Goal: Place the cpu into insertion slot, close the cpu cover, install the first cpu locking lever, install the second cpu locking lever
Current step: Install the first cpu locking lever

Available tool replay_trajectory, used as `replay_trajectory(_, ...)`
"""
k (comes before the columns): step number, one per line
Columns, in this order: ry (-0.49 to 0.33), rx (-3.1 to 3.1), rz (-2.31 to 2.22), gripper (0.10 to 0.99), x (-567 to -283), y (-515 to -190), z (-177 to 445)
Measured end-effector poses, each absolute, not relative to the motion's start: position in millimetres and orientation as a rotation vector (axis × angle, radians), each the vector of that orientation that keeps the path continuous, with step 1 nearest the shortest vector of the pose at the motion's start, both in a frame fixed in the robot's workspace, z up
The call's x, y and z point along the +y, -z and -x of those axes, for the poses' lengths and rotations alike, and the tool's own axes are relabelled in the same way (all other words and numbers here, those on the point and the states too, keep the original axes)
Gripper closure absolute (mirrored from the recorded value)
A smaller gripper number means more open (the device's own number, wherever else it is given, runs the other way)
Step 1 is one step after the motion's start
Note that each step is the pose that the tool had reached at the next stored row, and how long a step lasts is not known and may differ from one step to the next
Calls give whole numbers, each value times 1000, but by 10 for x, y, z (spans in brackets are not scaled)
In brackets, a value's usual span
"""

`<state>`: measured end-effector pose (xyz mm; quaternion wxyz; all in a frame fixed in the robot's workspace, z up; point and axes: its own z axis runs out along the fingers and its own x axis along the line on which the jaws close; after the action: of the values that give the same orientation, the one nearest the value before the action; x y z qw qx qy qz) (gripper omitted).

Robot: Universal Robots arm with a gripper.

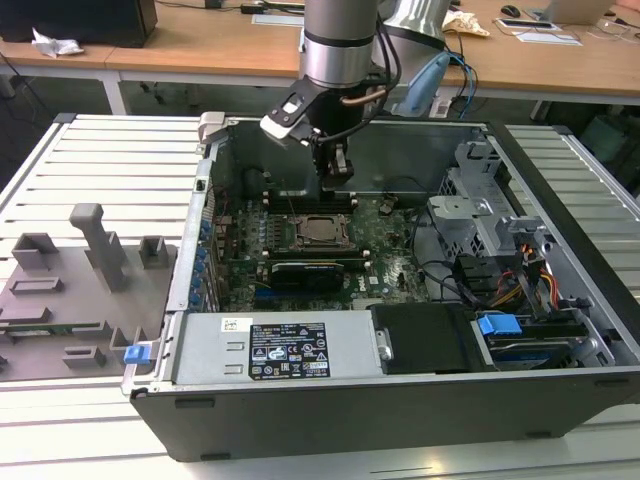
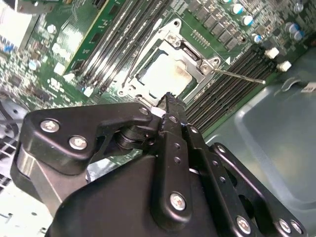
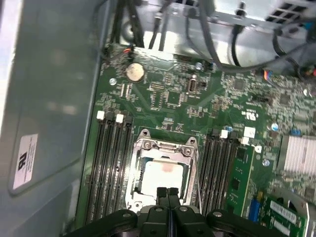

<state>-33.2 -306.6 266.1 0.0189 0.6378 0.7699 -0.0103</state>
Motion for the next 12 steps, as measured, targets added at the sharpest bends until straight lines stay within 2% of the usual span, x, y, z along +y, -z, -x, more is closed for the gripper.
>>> replay_trajectory(12, 29, 2497, -1842, 980, -3066, -2657, 333)
